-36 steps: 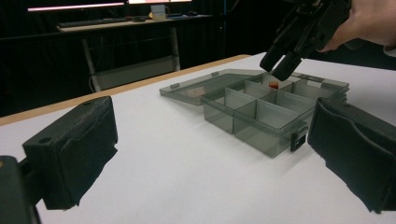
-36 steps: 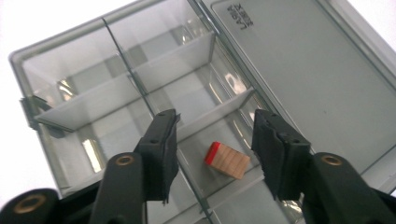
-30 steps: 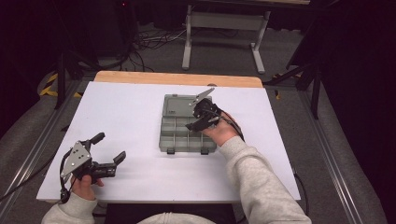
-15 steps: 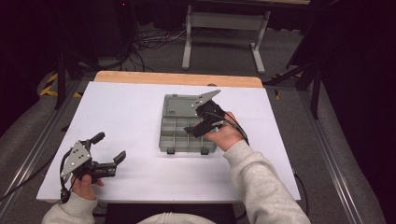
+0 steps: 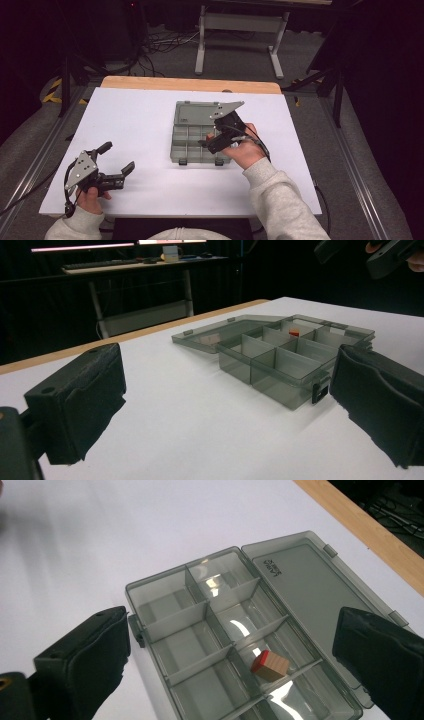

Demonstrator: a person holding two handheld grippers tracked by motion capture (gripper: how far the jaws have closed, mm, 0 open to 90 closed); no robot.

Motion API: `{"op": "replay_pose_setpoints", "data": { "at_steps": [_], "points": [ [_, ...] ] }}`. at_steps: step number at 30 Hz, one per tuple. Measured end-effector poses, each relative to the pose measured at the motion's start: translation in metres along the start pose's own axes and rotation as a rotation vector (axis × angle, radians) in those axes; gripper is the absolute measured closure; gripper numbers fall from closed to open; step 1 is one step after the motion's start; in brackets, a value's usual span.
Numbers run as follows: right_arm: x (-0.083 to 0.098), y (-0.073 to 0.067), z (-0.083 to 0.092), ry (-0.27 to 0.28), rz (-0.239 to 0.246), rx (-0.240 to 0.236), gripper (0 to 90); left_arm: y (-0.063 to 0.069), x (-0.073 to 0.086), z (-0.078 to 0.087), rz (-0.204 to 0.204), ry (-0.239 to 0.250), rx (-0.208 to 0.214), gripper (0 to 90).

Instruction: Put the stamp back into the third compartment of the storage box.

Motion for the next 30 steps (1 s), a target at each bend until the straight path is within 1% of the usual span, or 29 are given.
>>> {"op": "replay_pose_setpoints", "data": {
  "at_steps": [9,13,16,17,18,20,26,30],
  "points": [
    [0.006,-0.009,0.016,0.076,-0.007,-0.003,1.4,0.0,0.0,0.0,0.0,0.0,0.0,2.6],
    [0.01,-0.011,0.023,0.11,-0.021,-0.005,1.4,0.0,0.0,0.0,0.001,0.0,-0.001,2.6],
    [0.014,-0.012,0.028,0.128,-0.025,-0.002,1.4,0.0,0.0,0.0,0.001,0.001,-0.002,2.6],
    [0.016,-0.014,0.032,0.15,-0.031,-0.005,1.4,0.0,0.0,0.0,0.001,0.001,-0.001,2.6],
    [0.016,-0.014,0.032,0.15,-0.031,-0.005,1.4,0.0,0.0,0.0,0.001,0.002,-0.002,2.6],
    [0.02,-0.017,0.036,0.179,-0.031,-0.01,1.5,0.0,0.0,0.0,0.002,0.002,-0.003,2.6],
    [0.031,-0.025,0.045,0.242,-0.036,-0.017,1.5,0.0,0.0,0.001,0.001,0.002,-0.004,2.6],
    [0.039,-0.026,0.049,0.279,-0.049,-0.02,1.6,0.0,0.0,0.0,0.006,0.003,-0.004,2.6]
  ]
}}
Point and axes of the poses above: each handheld gripper's, and its own axes: z roughly backward along the jaws, x roughly out of its underside, y roughly to its right, the point moved 6 cm from there along -z, roughly forward along the jaws, and after that the axes turned 5 degrees about -z, right-handed, at the moved point
